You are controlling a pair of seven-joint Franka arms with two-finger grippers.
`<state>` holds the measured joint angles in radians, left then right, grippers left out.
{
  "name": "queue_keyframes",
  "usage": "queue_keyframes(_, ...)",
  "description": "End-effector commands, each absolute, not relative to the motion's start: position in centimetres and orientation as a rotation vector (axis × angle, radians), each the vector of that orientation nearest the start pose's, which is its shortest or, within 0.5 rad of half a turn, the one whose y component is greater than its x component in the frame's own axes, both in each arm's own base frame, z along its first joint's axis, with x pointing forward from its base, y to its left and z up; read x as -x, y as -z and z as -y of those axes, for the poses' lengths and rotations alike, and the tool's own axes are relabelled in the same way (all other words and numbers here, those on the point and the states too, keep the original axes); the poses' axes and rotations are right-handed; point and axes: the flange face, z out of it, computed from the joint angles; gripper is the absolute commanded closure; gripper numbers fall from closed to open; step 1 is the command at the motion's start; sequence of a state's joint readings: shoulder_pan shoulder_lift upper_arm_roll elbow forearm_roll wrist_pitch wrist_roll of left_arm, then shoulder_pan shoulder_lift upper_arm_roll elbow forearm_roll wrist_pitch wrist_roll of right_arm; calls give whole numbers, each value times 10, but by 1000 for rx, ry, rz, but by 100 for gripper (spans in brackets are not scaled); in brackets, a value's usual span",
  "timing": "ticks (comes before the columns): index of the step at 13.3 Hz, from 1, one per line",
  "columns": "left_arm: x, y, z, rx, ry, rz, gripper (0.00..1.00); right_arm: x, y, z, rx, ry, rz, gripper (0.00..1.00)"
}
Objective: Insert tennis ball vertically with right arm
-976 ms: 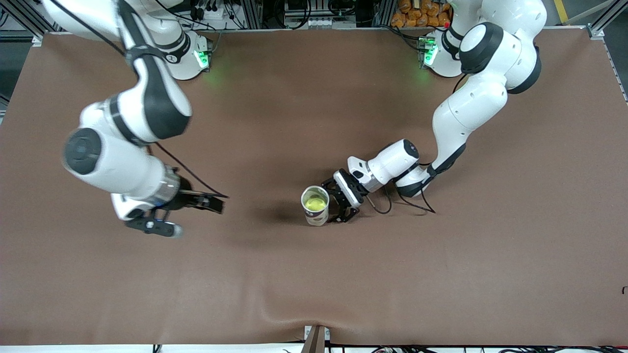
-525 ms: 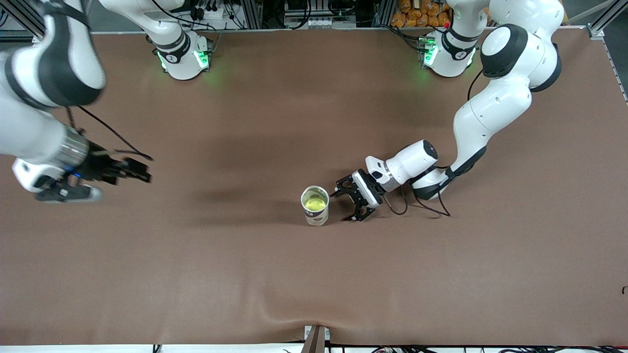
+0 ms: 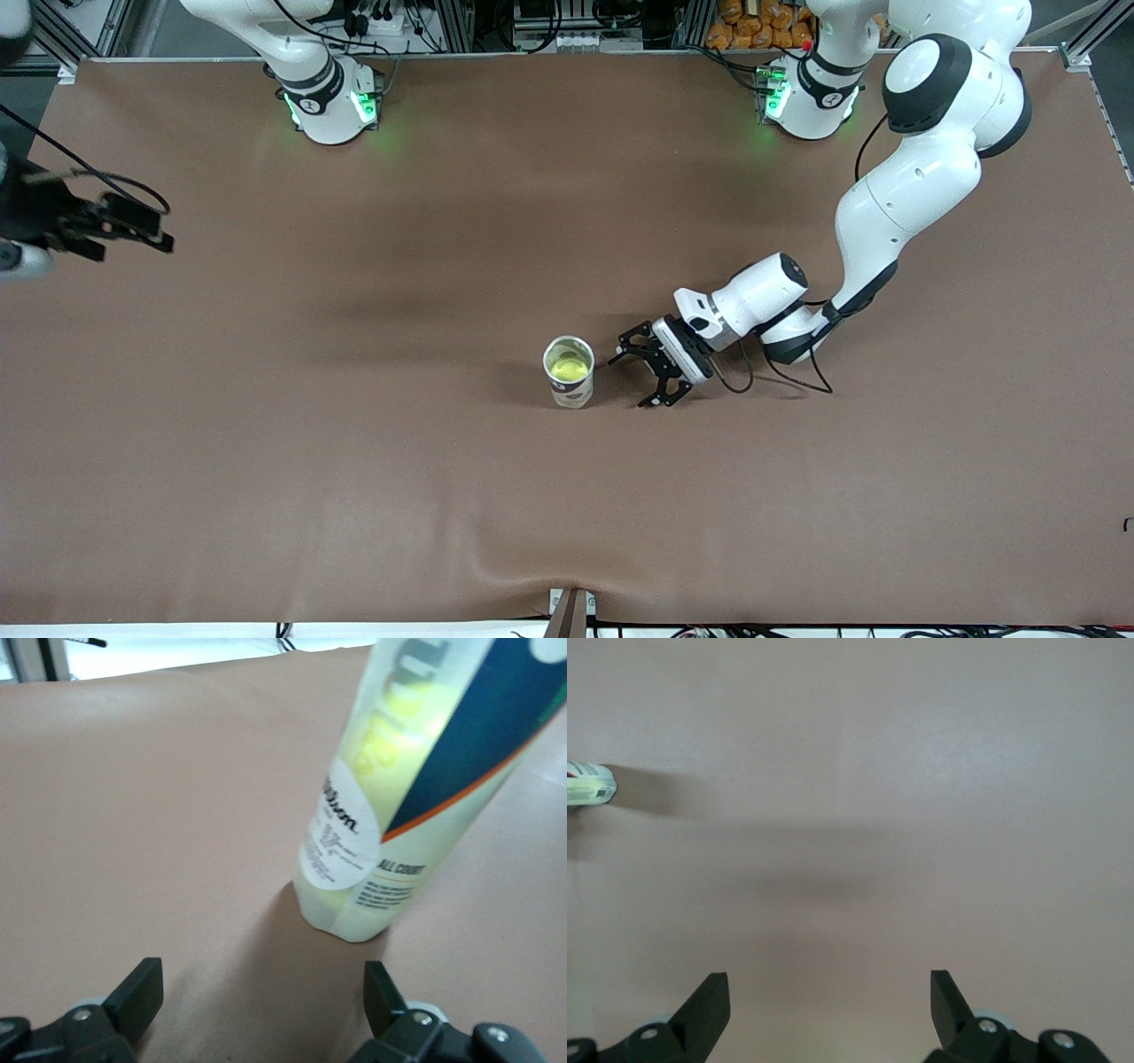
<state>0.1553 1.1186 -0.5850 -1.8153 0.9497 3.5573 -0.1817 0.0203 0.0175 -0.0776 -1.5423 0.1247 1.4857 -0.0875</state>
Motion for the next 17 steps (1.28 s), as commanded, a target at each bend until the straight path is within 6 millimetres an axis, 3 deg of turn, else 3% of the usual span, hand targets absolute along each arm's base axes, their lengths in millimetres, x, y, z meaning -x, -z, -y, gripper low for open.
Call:
queue_keyframes(1,-561,-143,289,-2177,-972,847,0,-541,-645,22,3030,-112,-58,0)
queue_keyframes(4,-574,-160,286,-2236,-947,766,0,-530,-654,-8,3092,-137,-156,0)
queue_keyframes(6,-588,-166,280,-2265,-949,707,0,-530,-655,-14,3110,-129,-120,0)
queue_keyframes(12,-629,-192,289,-2439,-870,635,0,-531,-655,10,3107,-117,-94,0)
queue_keyframes(17,-677,-230,316,-2643,-736,521,0,-532,-655,15,3109,-111,-52,0)
